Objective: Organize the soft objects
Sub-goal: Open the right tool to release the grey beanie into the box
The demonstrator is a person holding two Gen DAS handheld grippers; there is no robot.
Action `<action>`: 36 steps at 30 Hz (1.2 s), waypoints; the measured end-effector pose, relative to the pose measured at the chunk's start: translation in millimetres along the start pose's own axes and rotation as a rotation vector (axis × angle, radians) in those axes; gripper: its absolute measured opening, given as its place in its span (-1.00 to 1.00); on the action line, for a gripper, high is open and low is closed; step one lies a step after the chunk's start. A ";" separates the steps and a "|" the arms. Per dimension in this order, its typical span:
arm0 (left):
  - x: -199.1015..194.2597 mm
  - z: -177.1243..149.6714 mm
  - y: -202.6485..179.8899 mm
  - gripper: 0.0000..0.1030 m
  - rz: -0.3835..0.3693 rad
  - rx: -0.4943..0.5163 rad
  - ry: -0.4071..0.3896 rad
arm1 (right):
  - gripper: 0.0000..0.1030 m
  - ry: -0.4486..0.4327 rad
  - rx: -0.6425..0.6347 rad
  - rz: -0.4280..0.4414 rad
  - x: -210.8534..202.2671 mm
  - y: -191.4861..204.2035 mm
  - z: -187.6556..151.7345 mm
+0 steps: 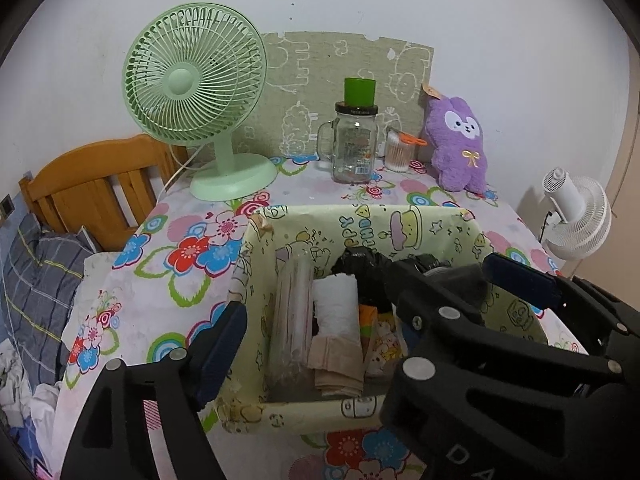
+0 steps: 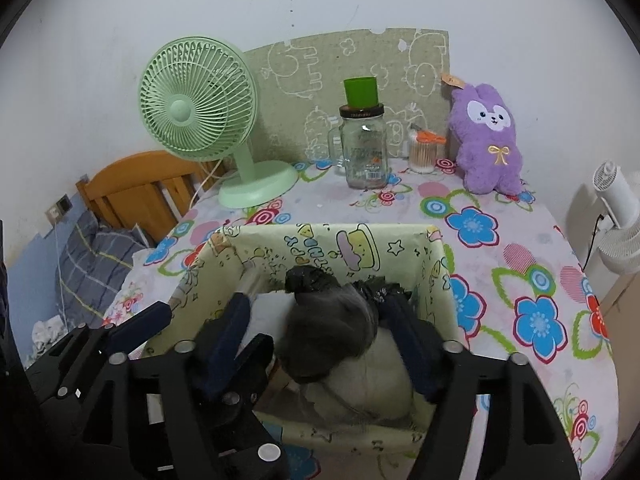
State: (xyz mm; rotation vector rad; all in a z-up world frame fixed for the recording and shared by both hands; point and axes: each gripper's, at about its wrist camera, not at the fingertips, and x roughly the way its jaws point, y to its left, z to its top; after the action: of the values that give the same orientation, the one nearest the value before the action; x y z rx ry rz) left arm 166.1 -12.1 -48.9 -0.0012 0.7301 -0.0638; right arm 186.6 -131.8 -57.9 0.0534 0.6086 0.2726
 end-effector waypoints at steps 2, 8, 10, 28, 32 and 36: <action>-0.9 -0.8 -0.9 0.60 -0.001 0.002 0.002 | 0.51 0.001 -0.001 -0.009 -1.3 0.2 -1.2; -9.4 -2.0 -4.3 0.62 0.003 0.013 -0.008 | 0.66 -0.008 0.004 -0.019 -10.2 -1.3 -2.2; -14.0 -2.6 -5.7 0.65 0.001 0.015 -0.017 | 0.70 -0.020 0.000 -0.027 -16.2 -1.0 -2.6; -57.4 -9.1 -16.4 0.84 0.001 0.034 -0.091 | 0.72 -0.091 -0.018 -0.058 -67.2 2.7 -9.4; -69.5 -10.6 -20.0 0.91 0.012 0.044 -0.115 | 0.72 -0.109 -0.021 -0.064 -80.9 3.6 -11.6; -81.2 -12.9 -22.2 0.97 0.016 0.050 -0.138 | 0.81 -0.125 -0.024 -0.073 -94.7 4.6 -14.1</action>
State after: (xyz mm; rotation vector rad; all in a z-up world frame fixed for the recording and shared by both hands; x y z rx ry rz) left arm 95.8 -29.2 -3.9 0.0472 0.5903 -0.0663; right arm 103.1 -153.2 -16.1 0.0252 0.4815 0.2039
